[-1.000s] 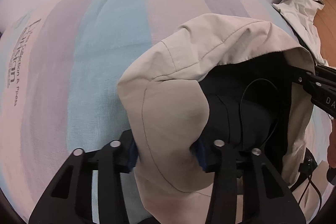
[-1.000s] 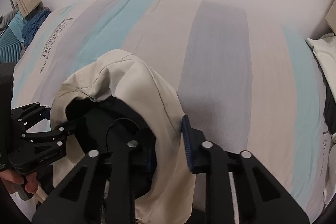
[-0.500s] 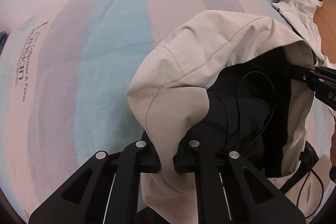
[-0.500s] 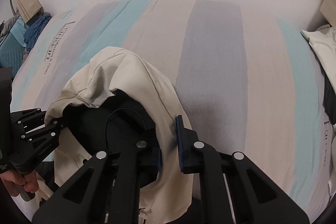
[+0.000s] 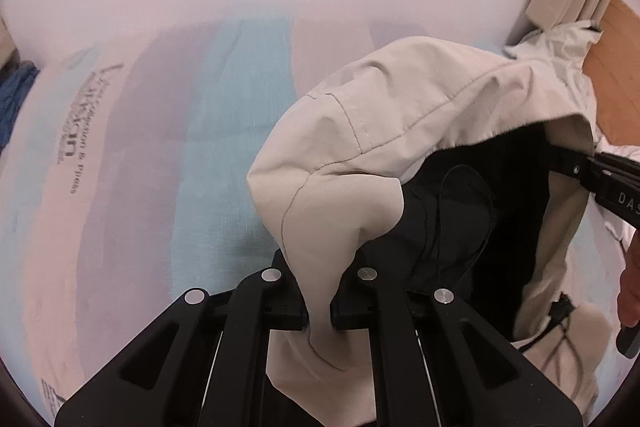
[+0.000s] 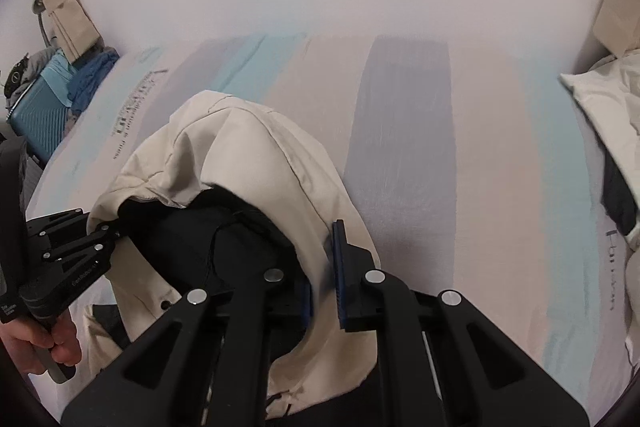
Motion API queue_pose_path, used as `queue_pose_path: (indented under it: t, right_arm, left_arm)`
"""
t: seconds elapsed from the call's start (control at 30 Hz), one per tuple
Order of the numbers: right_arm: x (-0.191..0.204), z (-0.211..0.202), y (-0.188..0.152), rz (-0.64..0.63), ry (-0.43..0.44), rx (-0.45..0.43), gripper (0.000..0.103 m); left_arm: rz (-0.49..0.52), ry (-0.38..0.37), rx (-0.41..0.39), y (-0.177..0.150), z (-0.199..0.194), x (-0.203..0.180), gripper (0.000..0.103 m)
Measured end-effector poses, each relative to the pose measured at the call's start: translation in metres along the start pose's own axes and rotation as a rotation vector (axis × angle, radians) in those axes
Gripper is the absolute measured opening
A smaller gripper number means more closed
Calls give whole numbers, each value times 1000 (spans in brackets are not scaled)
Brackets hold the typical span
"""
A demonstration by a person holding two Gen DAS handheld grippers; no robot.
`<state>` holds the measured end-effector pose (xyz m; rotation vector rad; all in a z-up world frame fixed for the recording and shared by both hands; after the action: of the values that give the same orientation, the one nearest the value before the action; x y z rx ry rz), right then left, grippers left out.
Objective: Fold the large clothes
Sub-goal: 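Lift the hood and fold it down over the jacket body, open both grippers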
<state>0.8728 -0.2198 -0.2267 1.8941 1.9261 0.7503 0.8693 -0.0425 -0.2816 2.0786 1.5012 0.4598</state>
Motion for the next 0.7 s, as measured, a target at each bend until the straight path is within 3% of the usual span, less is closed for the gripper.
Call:
queue_pose_path:
  t: [0.23,0.7]
  right_arm:
    - [-3,-66,-27,22,7,-71,7]
    - [-13,-160,-143,73,-54,-129,6]
  left_arm:
    - [-2,26,-95,-23,-64,-18,5]
    - [-21,126,-171,-127,-148,-57,5]
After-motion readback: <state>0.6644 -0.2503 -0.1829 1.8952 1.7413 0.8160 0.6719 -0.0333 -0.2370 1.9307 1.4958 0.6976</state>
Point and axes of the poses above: each gripper's, at about its wrist camera, not at the fingertips, and z roughly the way its jaws point, x to its left, y to its top, the point moved 10 cm from there along z, roughly the way its jaws point, and after that the axes turned 6 degrees about z, right-handed, at the moved point
